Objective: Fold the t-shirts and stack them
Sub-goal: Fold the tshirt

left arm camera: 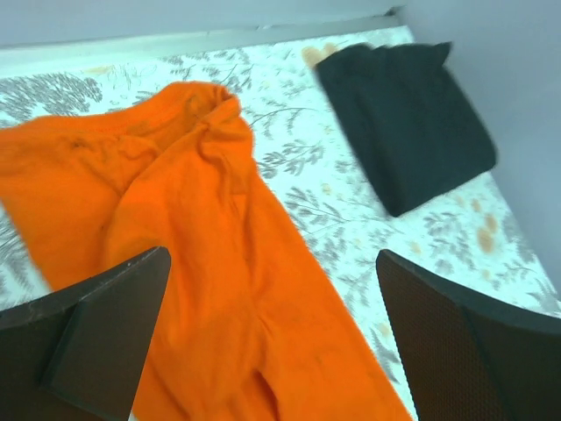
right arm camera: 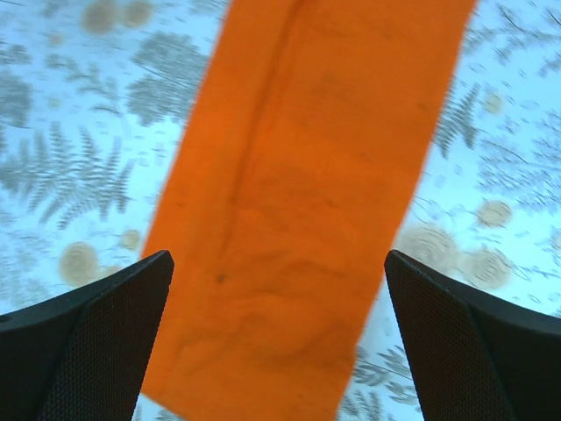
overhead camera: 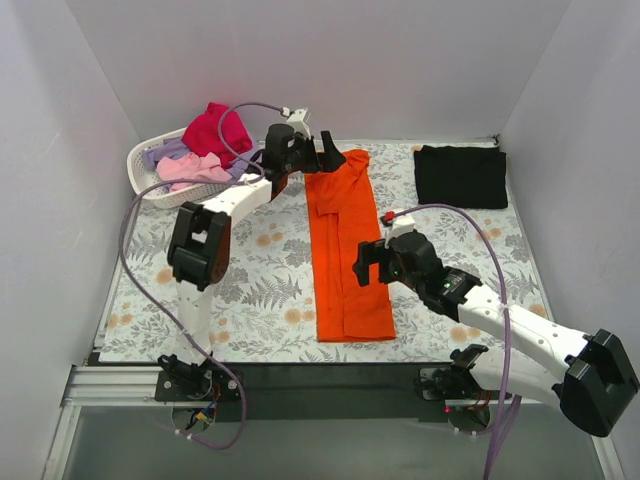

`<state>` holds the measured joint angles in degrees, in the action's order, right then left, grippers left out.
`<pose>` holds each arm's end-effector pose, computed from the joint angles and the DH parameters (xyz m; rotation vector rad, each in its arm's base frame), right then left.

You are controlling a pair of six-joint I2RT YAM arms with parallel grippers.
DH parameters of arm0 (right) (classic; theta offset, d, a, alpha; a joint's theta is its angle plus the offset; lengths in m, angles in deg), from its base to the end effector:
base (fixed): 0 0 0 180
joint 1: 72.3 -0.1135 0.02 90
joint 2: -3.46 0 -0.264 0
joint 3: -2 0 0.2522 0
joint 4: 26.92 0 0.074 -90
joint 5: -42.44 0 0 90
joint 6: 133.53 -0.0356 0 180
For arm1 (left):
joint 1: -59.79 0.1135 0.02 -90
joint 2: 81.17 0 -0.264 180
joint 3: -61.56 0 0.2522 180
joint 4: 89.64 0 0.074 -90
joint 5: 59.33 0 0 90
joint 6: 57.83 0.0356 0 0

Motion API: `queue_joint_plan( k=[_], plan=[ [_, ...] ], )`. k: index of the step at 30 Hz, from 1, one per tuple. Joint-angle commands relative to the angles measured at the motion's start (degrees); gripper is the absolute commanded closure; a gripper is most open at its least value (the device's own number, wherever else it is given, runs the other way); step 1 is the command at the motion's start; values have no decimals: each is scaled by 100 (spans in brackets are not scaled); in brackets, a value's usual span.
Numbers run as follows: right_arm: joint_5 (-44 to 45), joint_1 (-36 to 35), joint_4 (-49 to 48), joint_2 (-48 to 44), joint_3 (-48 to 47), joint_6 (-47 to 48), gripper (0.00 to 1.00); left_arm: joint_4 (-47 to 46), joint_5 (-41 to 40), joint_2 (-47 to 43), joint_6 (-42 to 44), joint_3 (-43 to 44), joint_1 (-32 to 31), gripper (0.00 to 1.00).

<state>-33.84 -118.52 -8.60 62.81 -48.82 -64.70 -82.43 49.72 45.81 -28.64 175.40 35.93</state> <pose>0.1664 0.1614 0.2542 -0.2974 2.0395 0.4951 0.4757 -0.2231 0.2296 -0.4377 2.0919 -1.2578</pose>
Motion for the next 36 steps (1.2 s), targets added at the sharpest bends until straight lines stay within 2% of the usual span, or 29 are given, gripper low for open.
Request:
queue_joint_plan(
  k=[1,2,5,6,10,12,17,24,28,30,36],
  plan=[
    [-237,611,28,76,269,297,2,-435,-646,-1829,131,-969,-198,2],
    [-360,701,28,120,295,385,2,-374,-1092,-2095,149,-1285,-268,2],
    [-387,816,36,138,383,464,2,-147,-1657,-3036,71,-2349,-523,2],
    [-396,825,36,103,453,473,2,-84,-1833,-3256,-61,-2961,-567,2],
    [-624,904,159,-230,708,324,2,39,-1835,-4442,-711,-4500,-891,2],
    [-940,921,256,-380,849,114,2,267,-2115,-4672,-1052,-4943,-1094,2],
    [-1554,930,546,-758,1280,-229,7,724,-2081,-5165,-1827,-6181,-1815,3],
    [-1819,930,1038,-1110,1438,-467,10,1147,-2046,-5806,-2707,-6904,-2658,3],
    [-1986,930,1179,-1093,1535,-537,11,1348,-1949,-6149,-2936,-7080,-2800,6],
    [-2136,930,1310,-1066,1544,-590,12,1410,-1713,-6168,-3023,-7124,-2817,11],
    [-2286,930,1732,-1250,1605,-678,15,1639,-1378,-5843,-3295,-7221,-3256,13]
  ],
)
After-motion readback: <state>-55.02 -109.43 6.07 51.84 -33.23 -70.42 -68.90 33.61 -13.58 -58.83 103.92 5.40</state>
